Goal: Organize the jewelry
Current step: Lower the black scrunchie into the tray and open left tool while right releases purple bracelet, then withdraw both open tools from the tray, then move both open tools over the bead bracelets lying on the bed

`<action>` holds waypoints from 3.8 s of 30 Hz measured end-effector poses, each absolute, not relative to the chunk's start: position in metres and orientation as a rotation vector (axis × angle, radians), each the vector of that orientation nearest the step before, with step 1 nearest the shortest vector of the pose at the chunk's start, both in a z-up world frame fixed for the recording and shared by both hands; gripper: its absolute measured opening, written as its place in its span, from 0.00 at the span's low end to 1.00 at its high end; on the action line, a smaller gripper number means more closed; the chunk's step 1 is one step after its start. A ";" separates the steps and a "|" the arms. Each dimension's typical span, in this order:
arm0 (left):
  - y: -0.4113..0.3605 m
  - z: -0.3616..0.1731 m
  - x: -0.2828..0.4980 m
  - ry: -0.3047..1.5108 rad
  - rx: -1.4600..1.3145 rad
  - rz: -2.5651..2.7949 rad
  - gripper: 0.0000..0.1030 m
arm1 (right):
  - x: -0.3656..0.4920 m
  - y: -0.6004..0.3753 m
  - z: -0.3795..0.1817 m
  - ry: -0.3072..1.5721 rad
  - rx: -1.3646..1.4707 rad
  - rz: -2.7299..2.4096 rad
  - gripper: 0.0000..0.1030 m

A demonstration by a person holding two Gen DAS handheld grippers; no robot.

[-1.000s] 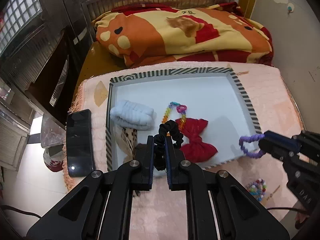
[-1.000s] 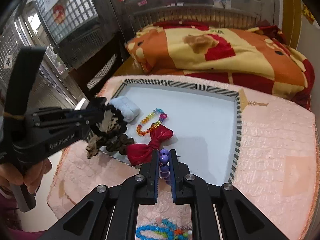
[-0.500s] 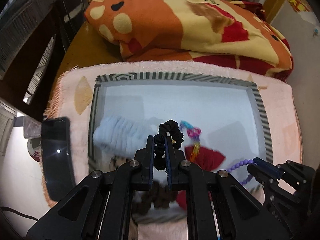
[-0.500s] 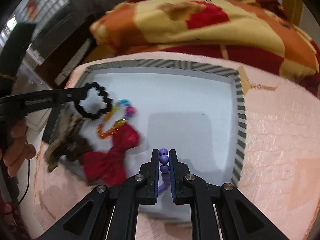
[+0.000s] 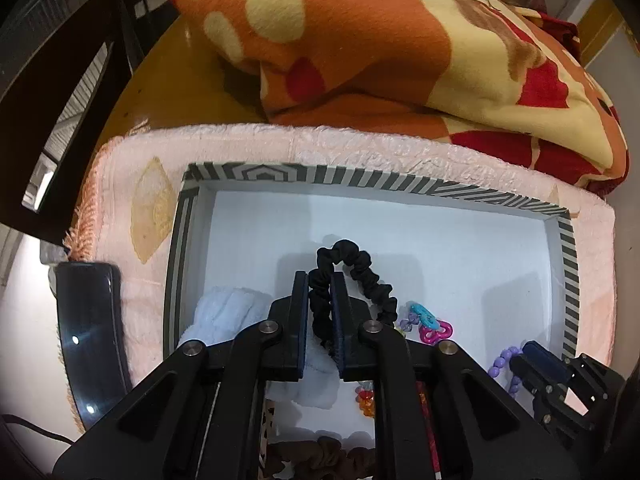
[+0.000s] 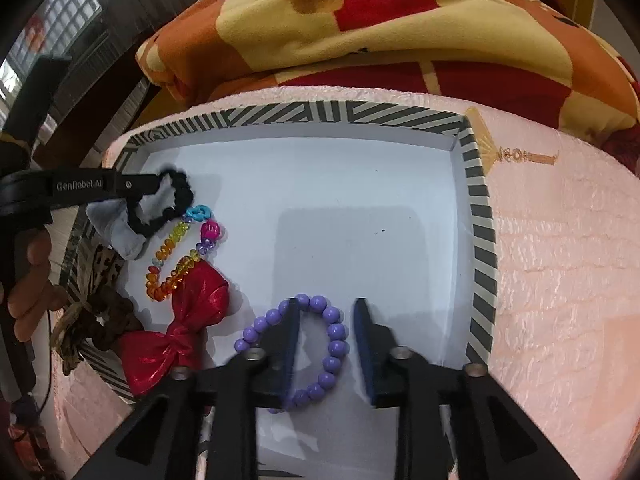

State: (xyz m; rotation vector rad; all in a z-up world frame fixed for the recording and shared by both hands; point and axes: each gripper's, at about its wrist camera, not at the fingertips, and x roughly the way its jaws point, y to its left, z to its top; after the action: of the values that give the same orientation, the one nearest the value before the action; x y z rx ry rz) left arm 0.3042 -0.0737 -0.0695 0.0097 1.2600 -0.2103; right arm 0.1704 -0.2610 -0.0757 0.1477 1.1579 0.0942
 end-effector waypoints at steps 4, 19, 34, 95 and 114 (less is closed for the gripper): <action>-0.076 -0.066 0.298 1.245 0.026 -0.222 0.40 | 0.162 -0.262 -0.069 1.146 0.174 0.093 0.30; -0.070 -0.029 0.235 1.186 0.046 -0.194 0.45 | 0.112 -0.249 -0.021 1.058 0.237 0.089 0.39; -0.069 -0.002 0.153 1.108 0.073 -0.200 0.45 | 0.059 -0.238 0.008 1.001 0.240 0.073 0.39; -0.094 -0.059 0.019 1.273 0.124 -0.345 0.45 | -0.089 -0.300 -0.053 1.145 0.253 -0.082 0.49; -0.119 -0.085 0.015 1.342 0.168 -0.396 0.46 | -0.055 -0.306 -0.085 1.172 0.210 -0.071 0.40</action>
State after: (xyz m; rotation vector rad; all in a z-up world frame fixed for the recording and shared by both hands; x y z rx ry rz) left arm 0.0152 -0.1187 -0.0848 0.1680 1.3423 -0.3961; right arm -0.0548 -0.3057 -0.0853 0.2095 1.1719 -0.0713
